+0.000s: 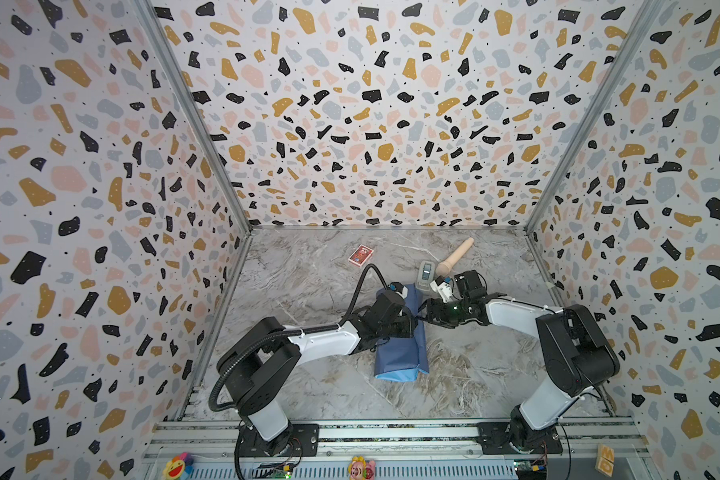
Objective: Wrap the gift box in paper
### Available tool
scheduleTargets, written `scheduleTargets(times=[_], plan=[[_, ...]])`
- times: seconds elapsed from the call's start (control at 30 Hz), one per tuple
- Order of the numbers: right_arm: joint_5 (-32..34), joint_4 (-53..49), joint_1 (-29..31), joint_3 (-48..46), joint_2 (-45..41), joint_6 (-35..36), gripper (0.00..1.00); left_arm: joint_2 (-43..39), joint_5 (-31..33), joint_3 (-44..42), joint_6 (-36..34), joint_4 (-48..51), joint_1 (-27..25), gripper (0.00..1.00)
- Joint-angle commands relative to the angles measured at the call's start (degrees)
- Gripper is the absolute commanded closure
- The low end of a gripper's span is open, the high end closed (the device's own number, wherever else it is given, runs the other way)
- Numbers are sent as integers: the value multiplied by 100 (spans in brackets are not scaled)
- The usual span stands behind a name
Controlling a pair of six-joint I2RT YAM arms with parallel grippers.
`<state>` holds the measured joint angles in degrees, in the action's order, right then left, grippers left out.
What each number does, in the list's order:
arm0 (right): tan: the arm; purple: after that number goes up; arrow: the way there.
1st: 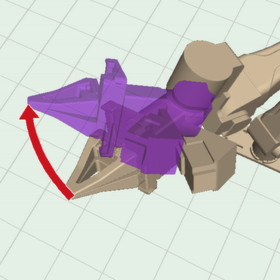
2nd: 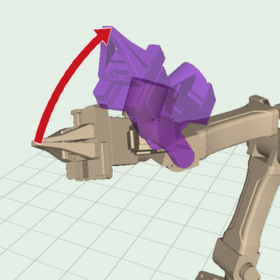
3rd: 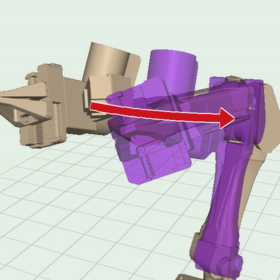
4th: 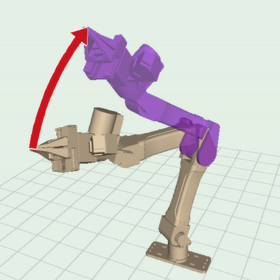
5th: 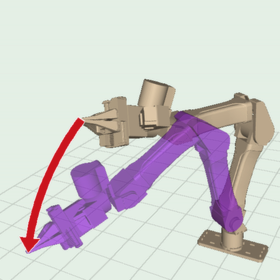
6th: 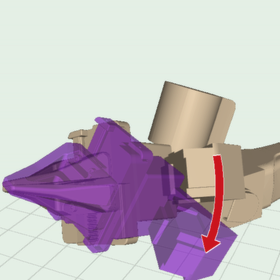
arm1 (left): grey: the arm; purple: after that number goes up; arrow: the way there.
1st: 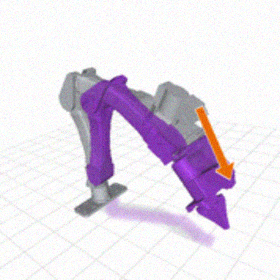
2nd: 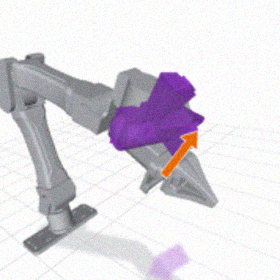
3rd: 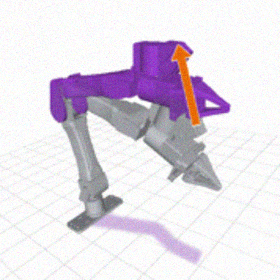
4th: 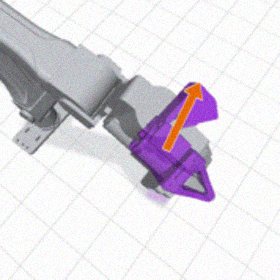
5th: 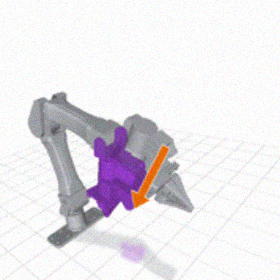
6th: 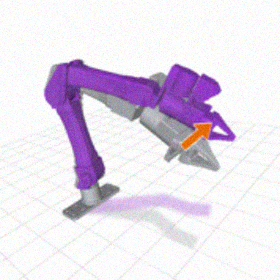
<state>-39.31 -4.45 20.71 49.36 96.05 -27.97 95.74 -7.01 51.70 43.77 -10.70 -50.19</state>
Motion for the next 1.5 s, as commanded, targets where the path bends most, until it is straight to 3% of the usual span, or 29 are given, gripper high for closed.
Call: scheduleTargets(times=[0.0, 0.43, 0.57, 0.77, 1.03, 1.47], plan=[[354, -417, 32, 120, -77, 46, 16, 288, 39, -314, -15, 604, -44, 76], [634, -725, -593, 214, -754, 161, 15, 305, 8, -390, -25, 546, -48, 61], [354, -409, -594, 90, -857, 117, 14, 279, 4, -407, -43, 551, -49, 59], [-131, 39, -382, 164, -556, -19, 9, 269, 22, -424, -53, 551, -49, 58], [-59, 28, -143, 449, 132, 57, 9, 278, 11, -388, -62, 559, -50, 57], [332, -3, -237, -127, 255, 286, 12, -233, 215, 289, -354, 1021, -40, 48]])
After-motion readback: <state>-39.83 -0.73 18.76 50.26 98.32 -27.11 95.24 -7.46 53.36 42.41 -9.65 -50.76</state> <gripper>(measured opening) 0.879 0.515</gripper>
